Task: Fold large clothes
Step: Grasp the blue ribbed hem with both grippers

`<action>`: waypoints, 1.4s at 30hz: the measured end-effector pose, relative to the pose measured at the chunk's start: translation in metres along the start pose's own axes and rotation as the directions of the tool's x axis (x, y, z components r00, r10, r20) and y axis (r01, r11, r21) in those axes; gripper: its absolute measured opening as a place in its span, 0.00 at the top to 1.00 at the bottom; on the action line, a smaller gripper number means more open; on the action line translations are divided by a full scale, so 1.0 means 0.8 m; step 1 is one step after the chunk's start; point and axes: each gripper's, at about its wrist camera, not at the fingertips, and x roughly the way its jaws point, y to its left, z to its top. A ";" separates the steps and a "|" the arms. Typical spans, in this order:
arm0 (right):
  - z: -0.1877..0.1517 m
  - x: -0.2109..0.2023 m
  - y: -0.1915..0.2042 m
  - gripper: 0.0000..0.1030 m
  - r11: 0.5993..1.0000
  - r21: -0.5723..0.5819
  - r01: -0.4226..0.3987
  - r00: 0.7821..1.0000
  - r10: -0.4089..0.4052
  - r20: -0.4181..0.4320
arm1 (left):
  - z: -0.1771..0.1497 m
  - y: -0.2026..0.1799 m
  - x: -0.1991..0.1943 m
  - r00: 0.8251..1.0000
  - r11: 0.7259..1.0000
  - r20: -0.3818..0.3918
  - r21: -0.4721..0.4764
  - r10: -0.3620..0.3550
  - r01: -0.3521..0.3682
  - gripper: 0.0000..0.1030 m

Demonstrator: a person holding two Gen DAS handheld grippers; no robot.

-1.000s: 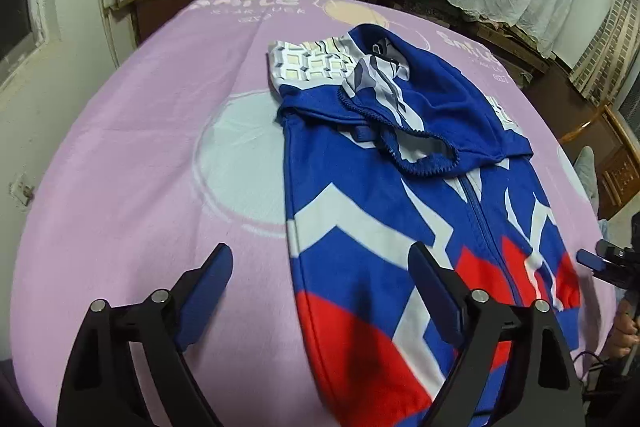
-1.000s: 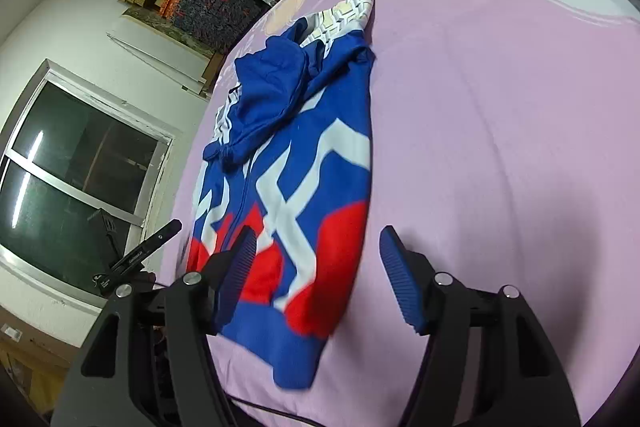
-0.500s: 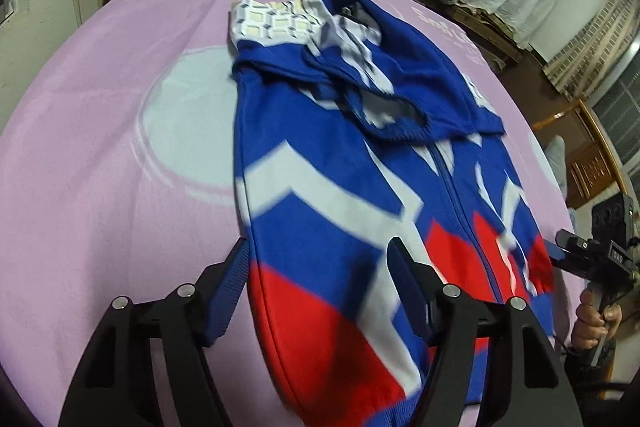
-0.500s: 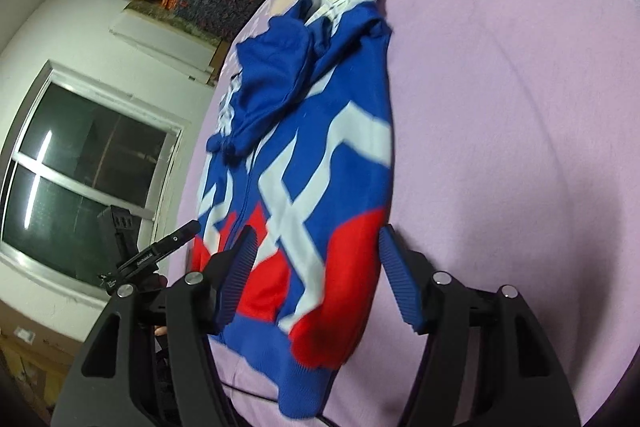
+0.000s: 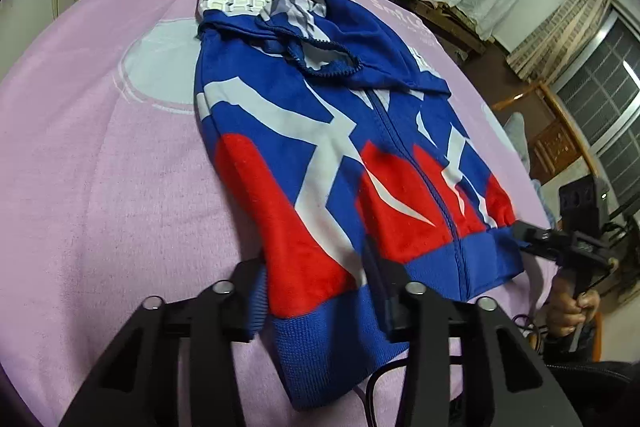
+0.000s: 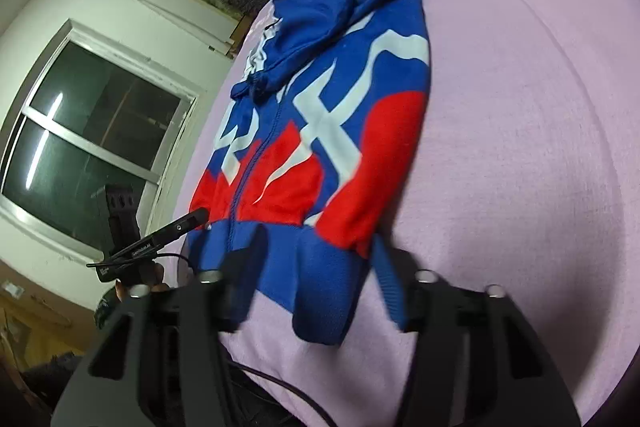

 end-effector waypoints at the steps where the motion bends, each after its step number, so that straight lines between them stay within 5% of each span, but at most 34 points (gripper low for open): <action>1: 0.001 0.001 -0.003 0.65 1.000 0.010 -0.002 1.000 0.002 -0.001 | -0.001 0.001 -0.001 1.000 1.000 0.000 -0.004 -0.004 0.004 0.64; 10: 0.004 0.003 -0.007 0.69 1.000 -0.003 -0.004 1.000 0.004 -0.018 | -0.010 0.001 -0.005 1.000 1.000 0.001 0.026 -0.015 0.015 0.64; 16: 0.006 0.011 -0.003 0.73 1.000 -0.009 -0.003 1.000 0.003 -0.010 | -0.006 0.001 -0.002 1.000 0.999 0.012 0.027 0.020 -0.020 0.84; 21: 0.004 0.004 -0.007 0.78 0.999 0.009 -0.032 0.999 0.032 0.008 | 0.000 0.002 -0.011 0.999 1.000 0.034 0.026 0.012 -0.013 0.87; 42: 0.095 -0.050 0.065 0.80 0.987 -0.098 -0.130 0.977 0.144 0.160 | 0.110 -0.056 -0.069 0.966 0.981 0.246 0.147 0.085 -0.124 0.87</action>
